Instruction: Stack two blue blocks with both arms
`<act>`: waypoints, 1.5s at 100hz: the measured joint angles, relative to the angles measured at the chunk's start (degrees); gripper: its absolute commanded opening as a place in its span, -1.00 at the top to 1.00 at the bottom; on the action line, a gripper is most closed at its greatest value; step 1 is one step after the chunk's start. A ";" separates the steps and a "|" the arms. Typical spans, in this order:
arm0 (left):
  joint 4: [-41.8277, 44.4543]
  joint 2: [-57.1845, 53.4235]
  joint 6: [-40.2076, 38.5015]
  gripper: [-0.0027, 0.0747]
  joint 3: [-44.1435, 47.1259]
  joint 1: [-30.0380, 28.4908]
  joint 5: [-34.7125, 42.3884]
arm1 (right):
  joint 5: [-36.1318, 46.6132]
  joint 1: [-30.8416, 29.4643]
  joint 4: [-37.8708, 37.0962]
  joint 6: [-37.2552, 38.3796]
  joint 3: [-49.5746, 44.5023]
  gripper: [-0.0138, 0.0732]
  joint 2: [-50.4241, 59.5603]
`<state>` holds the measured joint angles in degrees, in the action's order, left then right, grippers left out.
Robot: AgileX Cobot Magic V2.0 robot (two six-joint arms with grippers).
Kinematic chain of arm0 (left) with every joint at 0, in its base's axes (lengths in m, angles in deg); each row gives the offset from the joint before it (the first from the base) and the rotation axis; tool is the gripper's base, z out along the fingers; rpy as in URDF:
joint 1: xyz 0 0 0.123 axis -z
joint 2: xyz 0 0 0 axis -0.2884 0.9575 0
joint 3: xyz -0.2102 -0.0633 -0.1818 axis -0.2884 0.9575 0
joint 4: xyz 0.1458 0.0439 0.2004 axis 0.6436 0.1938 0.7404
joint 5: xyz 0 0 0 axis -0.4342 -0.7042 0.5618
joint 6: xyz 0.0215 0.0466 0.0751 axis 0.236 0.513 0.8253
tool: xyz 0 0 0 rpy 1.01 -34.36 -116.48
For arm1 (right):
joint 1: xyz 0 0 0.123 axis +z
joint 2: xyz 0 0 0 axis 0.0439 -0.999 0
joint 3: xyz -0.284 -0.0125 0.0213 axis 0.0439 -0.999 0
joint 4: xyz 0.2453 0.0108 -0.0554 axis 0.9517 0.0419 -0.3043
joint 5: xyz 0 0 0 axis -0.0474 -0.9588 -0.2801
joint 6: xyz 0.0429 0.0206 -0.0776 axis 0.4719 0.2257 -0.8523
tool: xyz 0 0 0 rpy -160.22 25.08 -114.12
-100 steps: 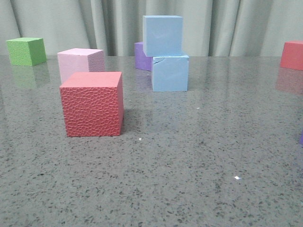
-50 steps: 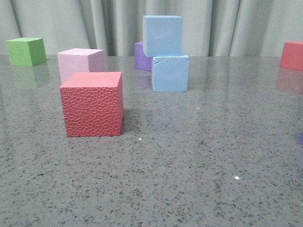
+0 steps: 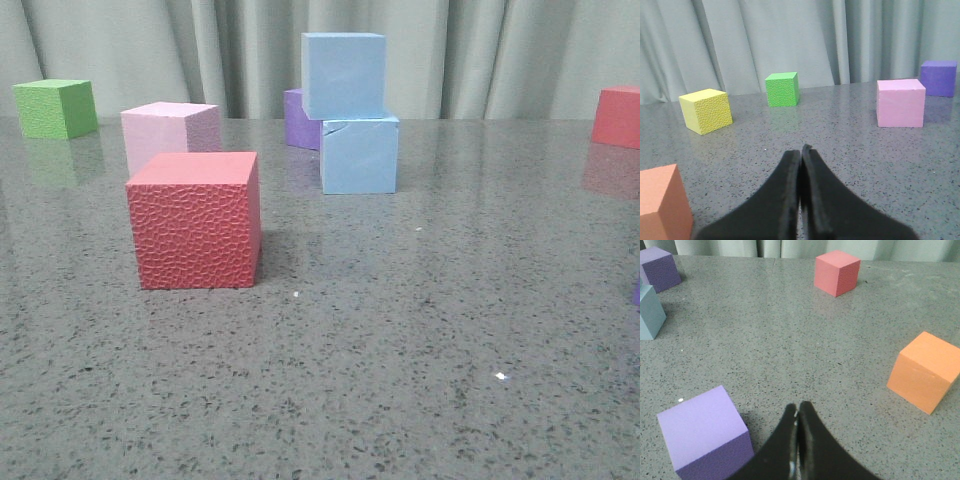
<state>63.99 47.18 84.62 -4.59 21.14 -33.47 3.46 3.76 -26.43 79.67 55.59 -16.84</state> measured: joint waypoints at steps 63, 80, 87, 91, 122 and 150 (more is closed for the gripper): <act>0.00 0.00 0.00 0.98 0.00 0.00 0.20 | 0.00 0.00 0.00 0.00 0.00 0.84 0.00; 0.00 0.00 0.00 0.98 0.00 0.00 0.20 | 0.00 0.00 0.00 0.00 0.00 0.84 0.00; 0.00 0.00 0.00 0.98 0.00 0.00 0.20 | 0.00 0.00 0.00 0.00 0.00 0.84 0.00; 0.00 0.00 0.00 0.98 0.00 0.00 0.20 | 0.00 0.00 0.00 0.00 0.00 0.84 0.00; 0.00 0.00 0.00 0.98 0.00 0.00 0.20 | 0.82 0.00 0.00 0.00 -1.02 0.84 0.00; 0.00 0.00 0.00 0.98 0.00 0.00 0.23 | 11.60 0.00 3.00 0.00 -7.79 0.84 4.41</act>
<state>63.99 47.18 84.62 -4.59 21.14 -33.24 15.06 3.76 -23.43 79.67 47.79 -12.43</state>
